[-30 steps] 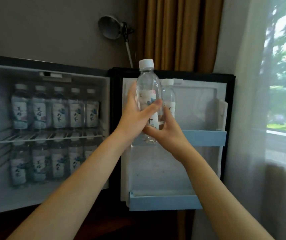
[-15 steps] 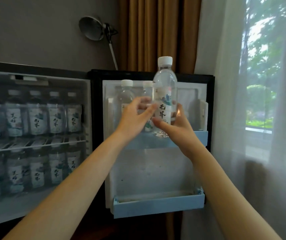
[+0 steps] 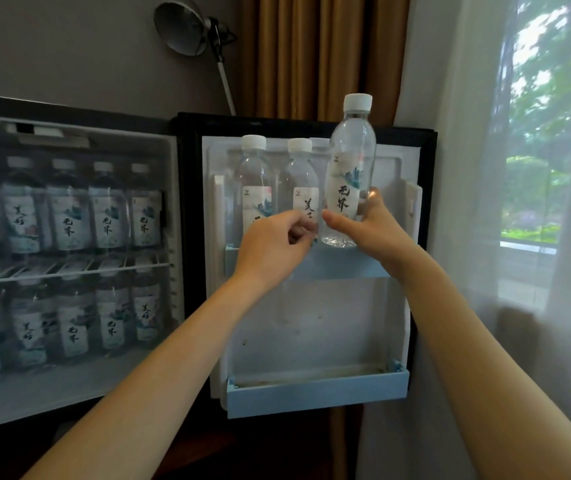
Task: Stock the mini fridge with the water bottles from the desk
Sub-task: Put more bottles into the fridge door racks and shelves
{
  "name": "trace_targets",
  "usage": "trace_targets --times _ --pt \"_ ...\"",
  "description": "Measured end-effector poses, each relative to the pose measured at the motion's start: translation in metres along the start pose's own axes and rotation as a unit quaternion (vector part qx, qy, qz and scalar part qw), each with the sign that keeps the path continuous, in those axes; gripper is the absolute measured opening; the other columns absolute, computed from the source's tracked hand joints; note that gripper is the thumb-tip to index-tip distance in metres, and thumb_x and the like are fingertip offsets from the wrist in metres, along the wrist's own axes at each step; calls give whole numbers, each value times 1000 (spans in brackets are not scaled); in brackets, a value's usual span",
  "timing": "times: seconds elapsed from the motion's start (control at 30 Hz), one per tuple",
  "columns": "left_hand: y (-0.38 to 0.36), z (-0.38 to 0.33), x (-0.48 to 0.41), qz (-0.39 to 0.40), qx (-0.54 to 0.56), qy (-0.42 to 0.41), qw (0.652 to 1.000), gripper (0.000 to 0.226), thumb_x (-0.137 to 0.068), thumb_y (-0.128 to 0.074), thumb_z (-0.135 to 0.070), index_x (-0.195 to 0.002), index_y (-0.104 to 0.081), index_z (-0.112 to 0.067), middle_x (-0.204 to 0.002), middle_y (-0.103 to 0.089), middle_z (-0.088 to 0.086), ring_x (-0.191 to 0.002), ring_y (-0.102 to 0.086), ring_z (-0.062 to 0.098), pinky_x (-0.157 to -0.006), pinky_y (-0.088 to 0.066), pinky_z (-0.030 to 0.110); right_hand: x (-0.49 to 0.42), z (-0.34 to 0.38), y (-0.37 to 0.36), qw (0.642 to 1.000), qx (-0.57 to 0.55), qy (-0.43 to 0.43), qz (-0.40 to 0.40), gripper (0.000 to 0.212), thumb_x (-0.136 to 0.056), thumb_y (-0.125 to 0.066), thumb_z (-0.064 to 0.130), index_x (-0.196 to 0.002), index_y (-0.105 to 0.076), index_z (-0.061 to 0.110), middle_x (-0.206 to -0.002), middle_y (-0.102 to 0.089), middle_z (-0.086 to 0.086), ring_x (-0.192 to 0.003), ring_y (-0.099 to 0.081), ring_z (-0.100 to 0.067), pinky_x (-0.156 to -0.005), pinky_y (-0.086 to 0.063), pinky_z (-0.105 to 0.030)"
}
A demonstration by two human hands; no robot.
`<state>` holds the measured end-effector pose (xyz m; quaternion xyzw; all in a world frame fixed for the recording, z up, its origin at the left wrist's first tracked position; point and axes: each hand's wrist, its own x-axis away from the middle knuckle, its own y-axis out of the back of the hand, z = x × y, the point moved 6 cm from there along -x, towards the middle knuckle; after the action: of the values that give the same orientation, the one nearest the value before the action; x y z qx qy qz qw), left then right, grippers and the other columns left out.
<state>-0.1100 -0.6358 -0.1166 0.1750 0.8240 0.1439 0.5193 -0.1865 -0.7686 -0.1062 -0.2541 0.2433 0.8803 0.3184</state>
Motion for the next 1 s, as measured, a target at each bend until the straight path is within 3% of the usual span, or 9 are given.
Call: trace_targets --times 0.27,0.4,0.47,0.57,0.63,0.7,0.77,0.83,1.0 --pt "2 -2 -2 30 2 20 999 11 -75 -72 -11 -85 -70 -15 -74 -70 -5 -73 -66 10 -79 -54 32 -10 0 -2 995 91 -37 28 52 -82 -71 17 -114 -31 13 -101 -58 -2 -85 -58 -8 -66 -49 -18" --pt "1 -2 1 42 8 12 999 16 -71 -71 -3 -83 -70 -14 -68 -65 -9 -70 -66 9 -78 -55 27 -2 1 -7 977 201 -37 64 52 -81 -72 21 -116 -36 9 -119 -48 -11 -99 -58 -23 -81 -50 -29" --pt "2 -2 3 43 10 11 999 18 -71 -71 -3 -84 -70 -15 -67 -65 -10 -69 -66 7 -76 -54 24 0 2 -7 974 213 -41 69 50 -82 -72 22 -117 -38 10 -109 -51 -3 -105 -57 -25 -90 -49 -35" --pt "4 -1 4 45 15 11 999 18 -72 -72 -4 -86 -70 -16 -69 -65 -11 -66 -62 -1 -74 -52 17 -2 0 -8 978 195 -51 59 92 -81 -71 17 -144 -5 8 -92 -48 14 -101 -58 -18 -95 -47 -35" --pt "6 0 5 51 23 9 998 19 -72 -73 -4 -87 -70 -15 -70 -66 -10 -66 -61 -3 -74 -51 15 -1 -1 -12 978 193 -56 49 99 -81 -68 12 -147 6 9 -93 -51 11 -99 -59 -19 -95 -48 -36" --pt "9 -1 7 55 33 3 998 19 -72 -73 -4 -88 -70 -14 -71 -66 -10 -67 -62 -3 -74 -51 13 -1 -1 -12 981 183 -54 33 102 -81 -66 12 -148 10 14 -110 -56 1 -105 -59 -24 -97 -48 -41" --pt "12 -3 8 58 35 -11 998 20 -73 -73 -2 -90 -71 -12 -75 -67 -7 -69 -62 -3 -74 -51 12 1 2 -10 987 157 -29 -15 103 -79 -67 15 -148 9 21 -132 -46 -9 -115 -53 -27 -101 -44 -46" --pt "14 -4 11 56 38 -27 997 21 -74 -72 -1 -93 -71 -10 -78 -68 -6 -70 -64 -2 -77 -51 11 7 8 -6 984 142 28 -100 96 -79 -67 17 -149 -2 19 -141 -35 -12 -126 -43 -27 -108 -36 -46" --pt "33 1 25 4 49 -69 996 16 -79 -68 0 -93 -70 -6 -85 -69 -4 -75 -64 -2 -78 -50 10 51 34 -14 918 138 196 -315 58 -81 -60 12 -133 -37 3 -123 -46 -15 -114 -42 -26 -98 -36 -32"
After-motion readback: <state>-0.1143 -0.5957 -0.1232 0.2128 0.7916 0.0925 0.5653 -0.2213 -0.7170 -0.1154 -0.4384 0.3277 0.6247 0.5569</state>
